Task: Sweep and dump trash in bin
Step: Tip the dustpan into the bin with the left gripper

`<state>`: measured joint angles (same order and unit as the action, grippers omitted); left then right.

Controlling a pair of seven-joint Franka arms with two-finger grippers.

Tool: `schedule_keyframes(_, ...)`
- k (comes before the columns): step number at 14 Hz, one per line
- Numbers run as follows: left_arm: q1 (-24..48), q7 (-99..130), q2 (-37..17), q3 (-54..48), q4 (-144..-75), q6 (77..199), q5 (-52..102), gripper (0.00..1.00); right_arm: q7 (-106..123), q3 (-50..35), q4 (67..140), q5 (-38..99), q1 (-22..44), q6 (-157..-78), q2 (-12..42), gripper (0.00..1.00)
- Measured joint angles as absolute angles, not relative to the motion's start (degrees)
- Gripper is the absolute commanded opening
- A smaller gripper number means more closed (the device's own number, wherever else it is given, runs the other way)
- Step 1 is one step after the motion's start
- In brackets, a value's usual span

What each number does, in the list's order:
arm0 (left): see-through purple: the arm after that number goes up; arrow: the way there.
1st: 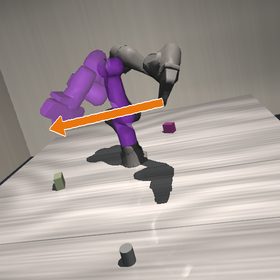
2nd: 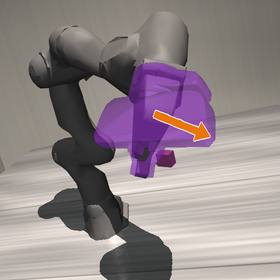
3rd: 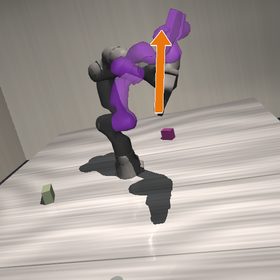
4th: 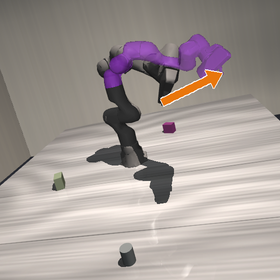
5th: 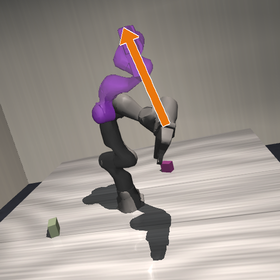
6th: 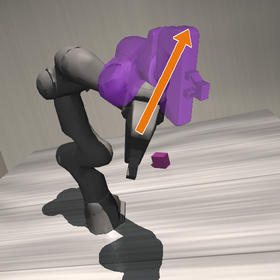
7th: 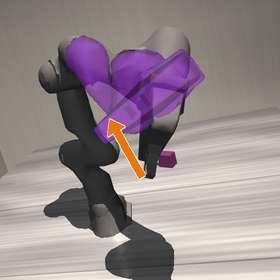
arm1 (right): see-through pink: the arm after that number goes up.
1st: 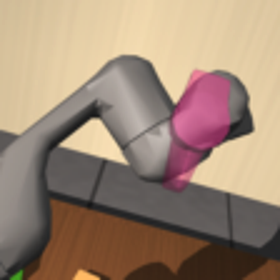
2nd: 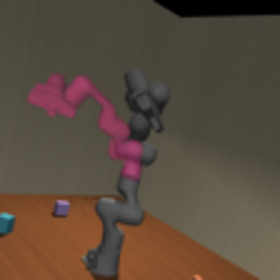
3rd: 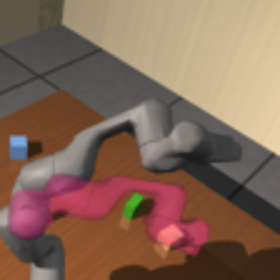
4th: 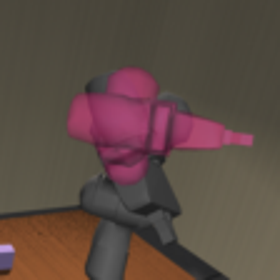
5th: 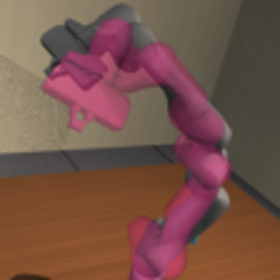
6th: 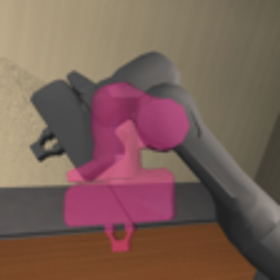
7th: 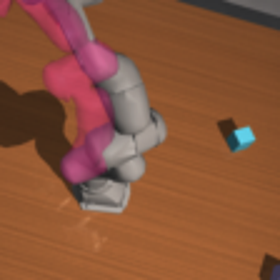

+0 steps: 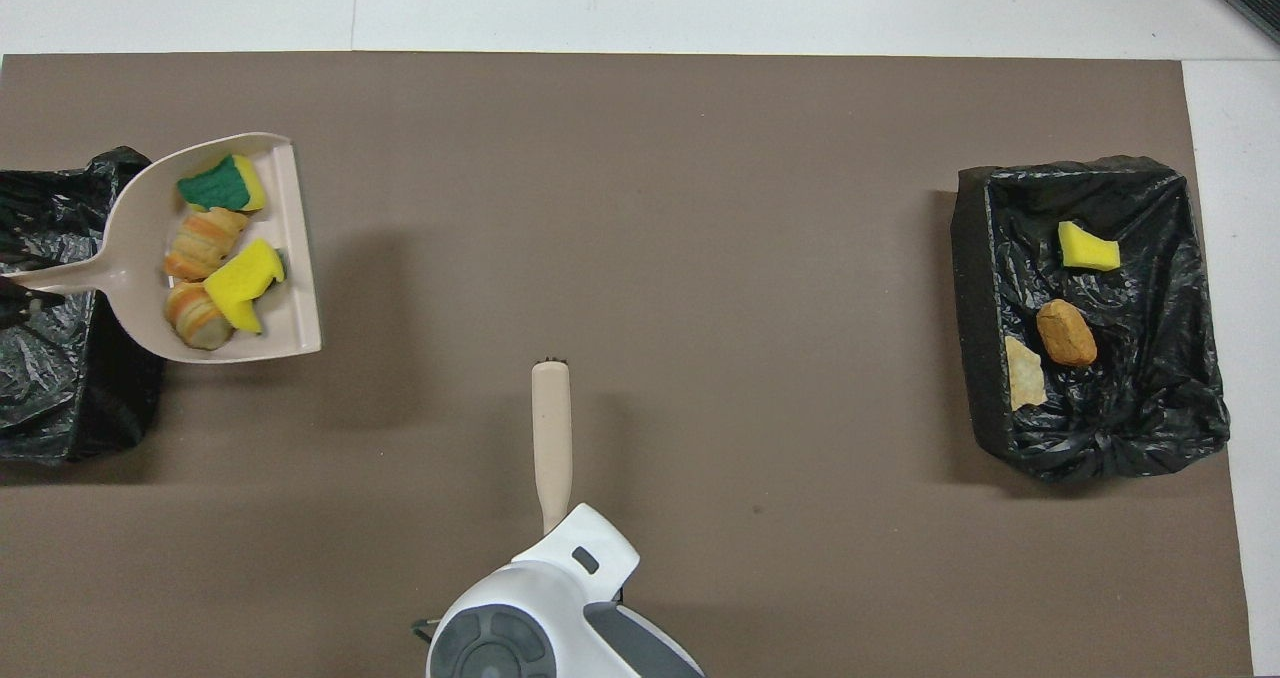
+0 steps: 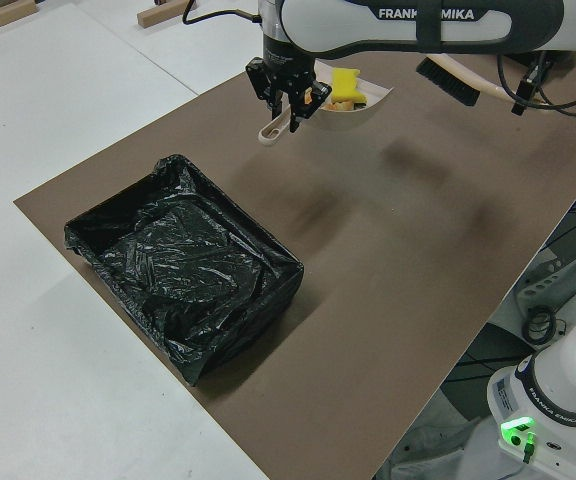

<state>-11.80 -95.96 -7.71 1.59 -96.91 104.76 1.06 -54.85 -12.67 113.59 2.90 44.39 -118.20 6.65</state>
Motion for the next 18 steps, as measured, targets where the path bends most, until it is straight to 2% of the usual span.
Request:
schedule_keyframes(5, -23.5, -106.3, -8.7, 1.9, -93.6, 104.3, -5.2, 0.0, -55.5, -12.6, 114.3, 2.9, 45.5, -121.3, 10.8, 0.0)
schedule_keyframes(7, -26.5, -109.3, -10.9, 2.0, -88.8, 104.4, -9.2, 0.0, -55.5, -12.6, 115.3, 2.9, 45.5, -121.6, 11.0, 0.0)
schedule_keyframes(10, -26.3, -109.4, -14.5, 1.3, -83.7, 109.0, -18.4, 0.0, -56.5, -12.6, 118.0, 3.2, 45.5, -124.9, 11.0, 0.0)
schedule_keyframes(14, -22.3, -100.9, -16.6, 0.6, -84.4, 113.3, -35.6, 0.0, -57.3, -12.5, 120.3, 4.4, 45.5, -127.8, 11.0, 0.0)
schedule_keyframes(16, -19.2, -97.9, -16.9, 0.5, -86.0, 113.9, -44.1, 0.0, -56.7, -12.5, 120.5, 4.4, 45.4, -128.2, 10.8, 0.03)
schedule_keyframes(18, -17.1, -96.4, -16.9, 0.5, -86.5, 113.4, -50.4, 0.0, -55.9, -12.5, 120.7, 4.6, 45.4, -128.2, 10.8, 0.11)
